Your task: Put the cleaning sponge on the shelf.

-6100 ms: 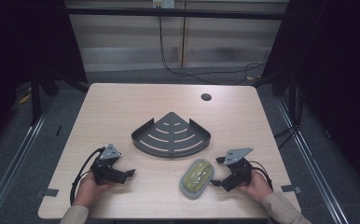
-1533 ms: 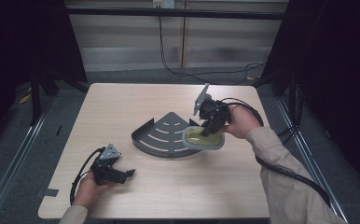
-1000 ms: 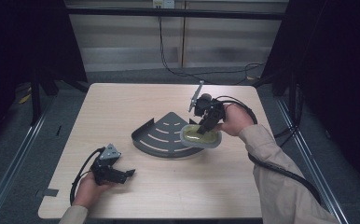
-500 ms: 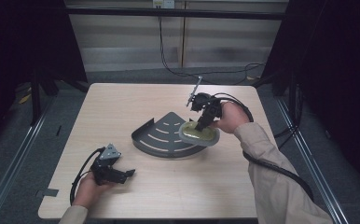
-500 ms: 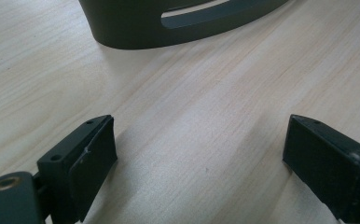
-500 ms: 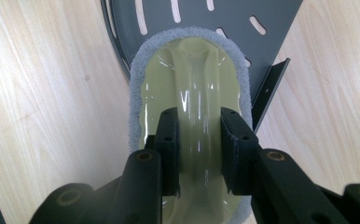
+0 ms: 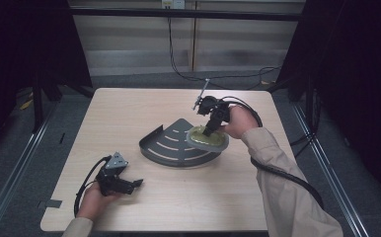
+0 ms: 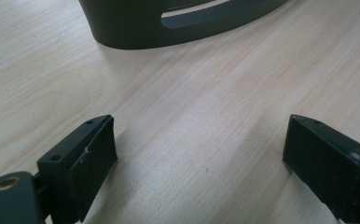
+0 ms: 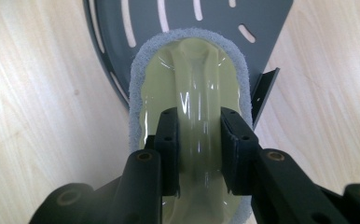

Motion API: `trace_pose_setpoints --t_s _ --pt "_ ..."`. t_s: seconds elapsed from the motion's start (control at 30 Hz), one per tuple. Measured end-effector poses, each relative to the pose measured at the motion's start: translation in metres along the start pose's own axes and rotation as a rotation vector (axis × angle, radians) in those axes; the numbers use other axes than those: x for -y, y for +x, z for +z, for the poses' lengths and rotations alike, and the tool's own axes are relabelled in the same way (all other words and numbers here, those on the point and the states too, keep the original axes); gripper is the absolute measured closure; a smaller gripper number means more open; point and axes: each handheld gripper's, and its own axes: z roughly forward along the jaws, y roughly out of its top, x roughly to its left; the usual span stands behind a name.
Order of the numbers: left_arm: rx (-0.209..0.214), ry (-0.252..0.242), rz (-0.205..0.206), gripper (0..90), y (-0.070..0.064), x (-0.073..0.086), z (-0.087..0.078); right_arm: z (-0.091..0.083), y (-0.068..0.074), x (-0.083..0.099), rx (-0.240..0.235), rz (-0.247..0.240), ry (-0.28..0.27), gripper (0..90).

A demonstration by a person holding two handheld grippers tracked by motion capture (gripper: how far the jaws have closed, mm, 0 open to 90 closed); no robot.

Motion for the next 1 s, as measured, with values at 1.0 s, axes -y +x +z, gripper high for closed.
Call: trace_pose_setpoints --t_s 1.0 --pt "-0.002 -0.002 -0.002 8.9 0.0 0.0 0.0 0.013 -0.014 -0.01 0.017 0.183 -0.005 70.9"
